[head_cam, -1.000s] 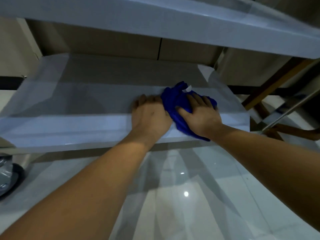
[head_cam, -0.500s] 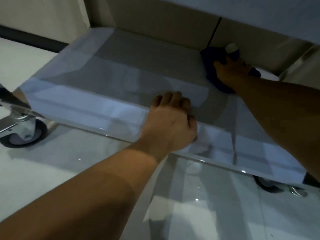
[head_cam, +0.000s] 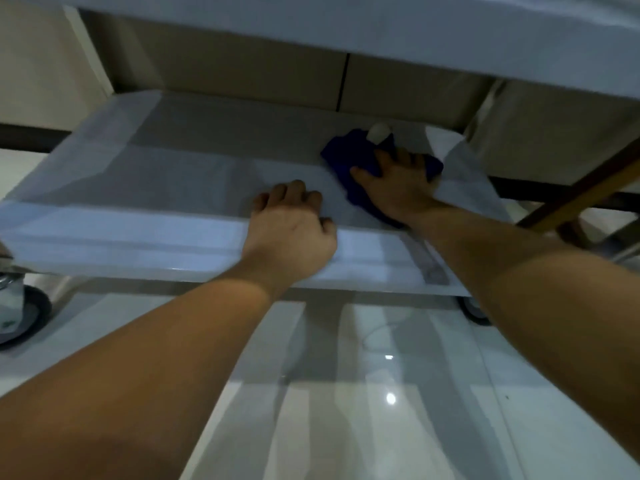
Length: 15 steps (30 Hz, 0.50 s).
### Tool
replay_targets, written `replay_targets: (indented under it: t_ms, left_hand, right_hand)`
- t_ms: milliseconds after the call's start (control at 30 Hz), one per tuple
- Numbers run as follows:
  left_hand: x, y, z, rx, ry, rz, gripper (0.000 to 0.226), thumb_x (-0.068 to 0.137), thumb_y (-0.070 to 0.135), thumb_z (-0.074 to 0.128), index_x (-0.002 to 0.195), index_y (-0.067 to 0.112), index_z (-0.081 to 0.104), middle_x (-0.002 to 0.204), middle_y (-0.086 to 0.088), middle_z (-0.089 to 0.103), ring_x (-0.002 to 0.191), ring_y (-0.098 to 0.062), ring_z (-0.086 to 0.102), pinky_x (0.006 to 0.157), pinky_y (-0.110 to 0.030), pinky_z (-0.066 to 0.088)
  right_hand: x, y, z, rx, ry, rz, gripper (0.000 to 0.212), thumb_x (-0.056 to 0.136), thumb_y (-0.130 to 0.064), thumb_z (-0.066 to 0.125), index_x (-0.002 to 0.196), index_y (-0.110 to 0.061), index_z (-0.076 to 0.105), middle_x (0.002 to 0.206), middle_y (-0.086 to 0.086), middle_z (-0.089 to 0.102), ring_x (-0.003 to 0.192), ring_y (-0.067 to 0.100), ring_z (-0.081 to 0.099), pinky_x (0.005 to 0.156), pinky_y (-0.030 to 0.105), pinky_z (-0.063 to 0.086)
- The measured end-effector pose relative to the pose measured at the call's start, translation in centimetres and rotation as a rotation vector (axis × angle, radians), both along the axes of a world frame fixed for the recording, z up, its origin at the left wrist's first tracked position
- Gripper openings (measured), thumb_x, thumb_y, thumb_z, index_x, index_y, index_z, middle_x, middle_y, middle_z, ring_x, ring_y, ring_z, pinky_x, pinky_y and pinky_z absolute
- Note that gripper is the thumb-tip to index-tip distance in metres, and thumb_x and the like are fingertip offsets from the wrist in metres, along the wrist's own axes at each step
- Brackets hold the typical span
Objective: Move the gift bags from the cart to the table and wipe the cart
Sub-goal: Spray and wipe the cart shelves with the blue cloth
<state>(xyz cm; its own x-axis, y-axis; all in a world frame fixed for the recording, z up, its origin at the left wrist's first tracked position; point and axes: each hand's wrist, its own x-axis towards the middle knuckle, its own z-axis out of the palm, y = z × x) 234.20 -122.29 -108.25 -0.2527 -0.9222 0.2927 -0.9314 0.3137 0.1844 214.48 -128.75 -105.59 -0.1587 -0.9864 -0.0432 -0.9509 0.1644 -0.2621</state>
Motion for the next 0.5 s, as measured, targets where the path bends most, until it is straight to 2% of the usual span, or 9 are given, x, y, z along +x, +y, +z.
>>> replay_targets:
  t_ms: [67,167,300,367,433,500]
  left_hand:
    - [0.1,0.0,0.3,0.04,0.0,0.0,0.056,0.087,0.039,0.037,0.128,0.01,0.063,0.129,-0.016,0.058,0.119,-0.038,0.052,0.102,-0.047,0.038]
    - [-0.2,0.4,0.7,0.11,-0.028,0.008,0.055,0.094,0.04,0.036,0.138,0.013,0.056,0.139,-0.014,0.052,0.129,-0.037,0.046,0.108,-0.046,0.035]
    - [-2.9,1.0,2.5,0.215,-0.084,0.037,0.043,0.089,0.028,0.061,0.129,0.013,0.059,0.132,-0.015,0.055,0.127,-0.037,0.045,0.105,-0.045,0.036]
    - [-5.5,2.2,3.4,0.212,-0.025,-0.042,0.036,0.088,0.024,0.06,0.121,0.012,0.063,0.125,-0.015,0.06,0.119,-0.037,0.051,0.1,-0.045,0.042]
    - [-8.2,3.6,3.7,0.178,0.056,-0.153,0.021,0.089,0.022,0.053,0.103,0.01,0.064,0.112,-0.015,0.066,0.105,-0.037,0.058,0.086,-0.042,0.046]
    - [-10.2,4.8,3.4,0.173,0.077,-0.238,0.023,0.087,0.021,0.052,0.1,0.01,0.066,0.107,-0.014,0.068,0.099,-0.036,0.06,0.08,-0.039,0.045]
  right_hand:
    - [0.5,4.2,0.1,-0.005,0.004,-0.015,0.069,0.095,-0.068,0.033,0.157,-0.04,0.018,0.166,0.003,0.015,0.15,0.035,0.011,0.119,0.062,0.008]
    - [0.3,10.5,0.7,-0.071,0.026,-0.023,0.059,0.094,-0.061,0.042,0.148,-0.038,0.037,0.157,0.004,0.032,0.144,0.034,0.024,0.114,0.063,0.019]
    - [-1.4,16.0,2.1,0.013,0.036,-0.072,0.054,0.097,-0.06,0.037,0.147,-0.04,0.037,0.156,-0.002,0.034,0.145,0.03,0.023,0.115,0.06,0.019]
    - [-2.7,17.8,2.4,0.035,0.049,-0.142,0.054,0.097,-0.058,0.035,0.148,-0.039,0.036,0.154,-0.002,0.036,0.144,0.029,0.024,0.115,0.061,0.018]
    - [-4.0,18.9,2.4,0.026,0.033,-0.259,0.055,0.097,-0.054,0.035,0.15,-0.036,0.035,0.154,0.0,0.036,0.146,0.03,0.021,0.116,0.064,0.016]
    - [-4.5,19.3,2.0,0.023,0.034,-0.32,0.058,0.099,-0.053,0.032,0.154,-0.035,0.03,0.159,0.0,0.031,0.15,0.031,0.013,0.118,0.065,0.011]
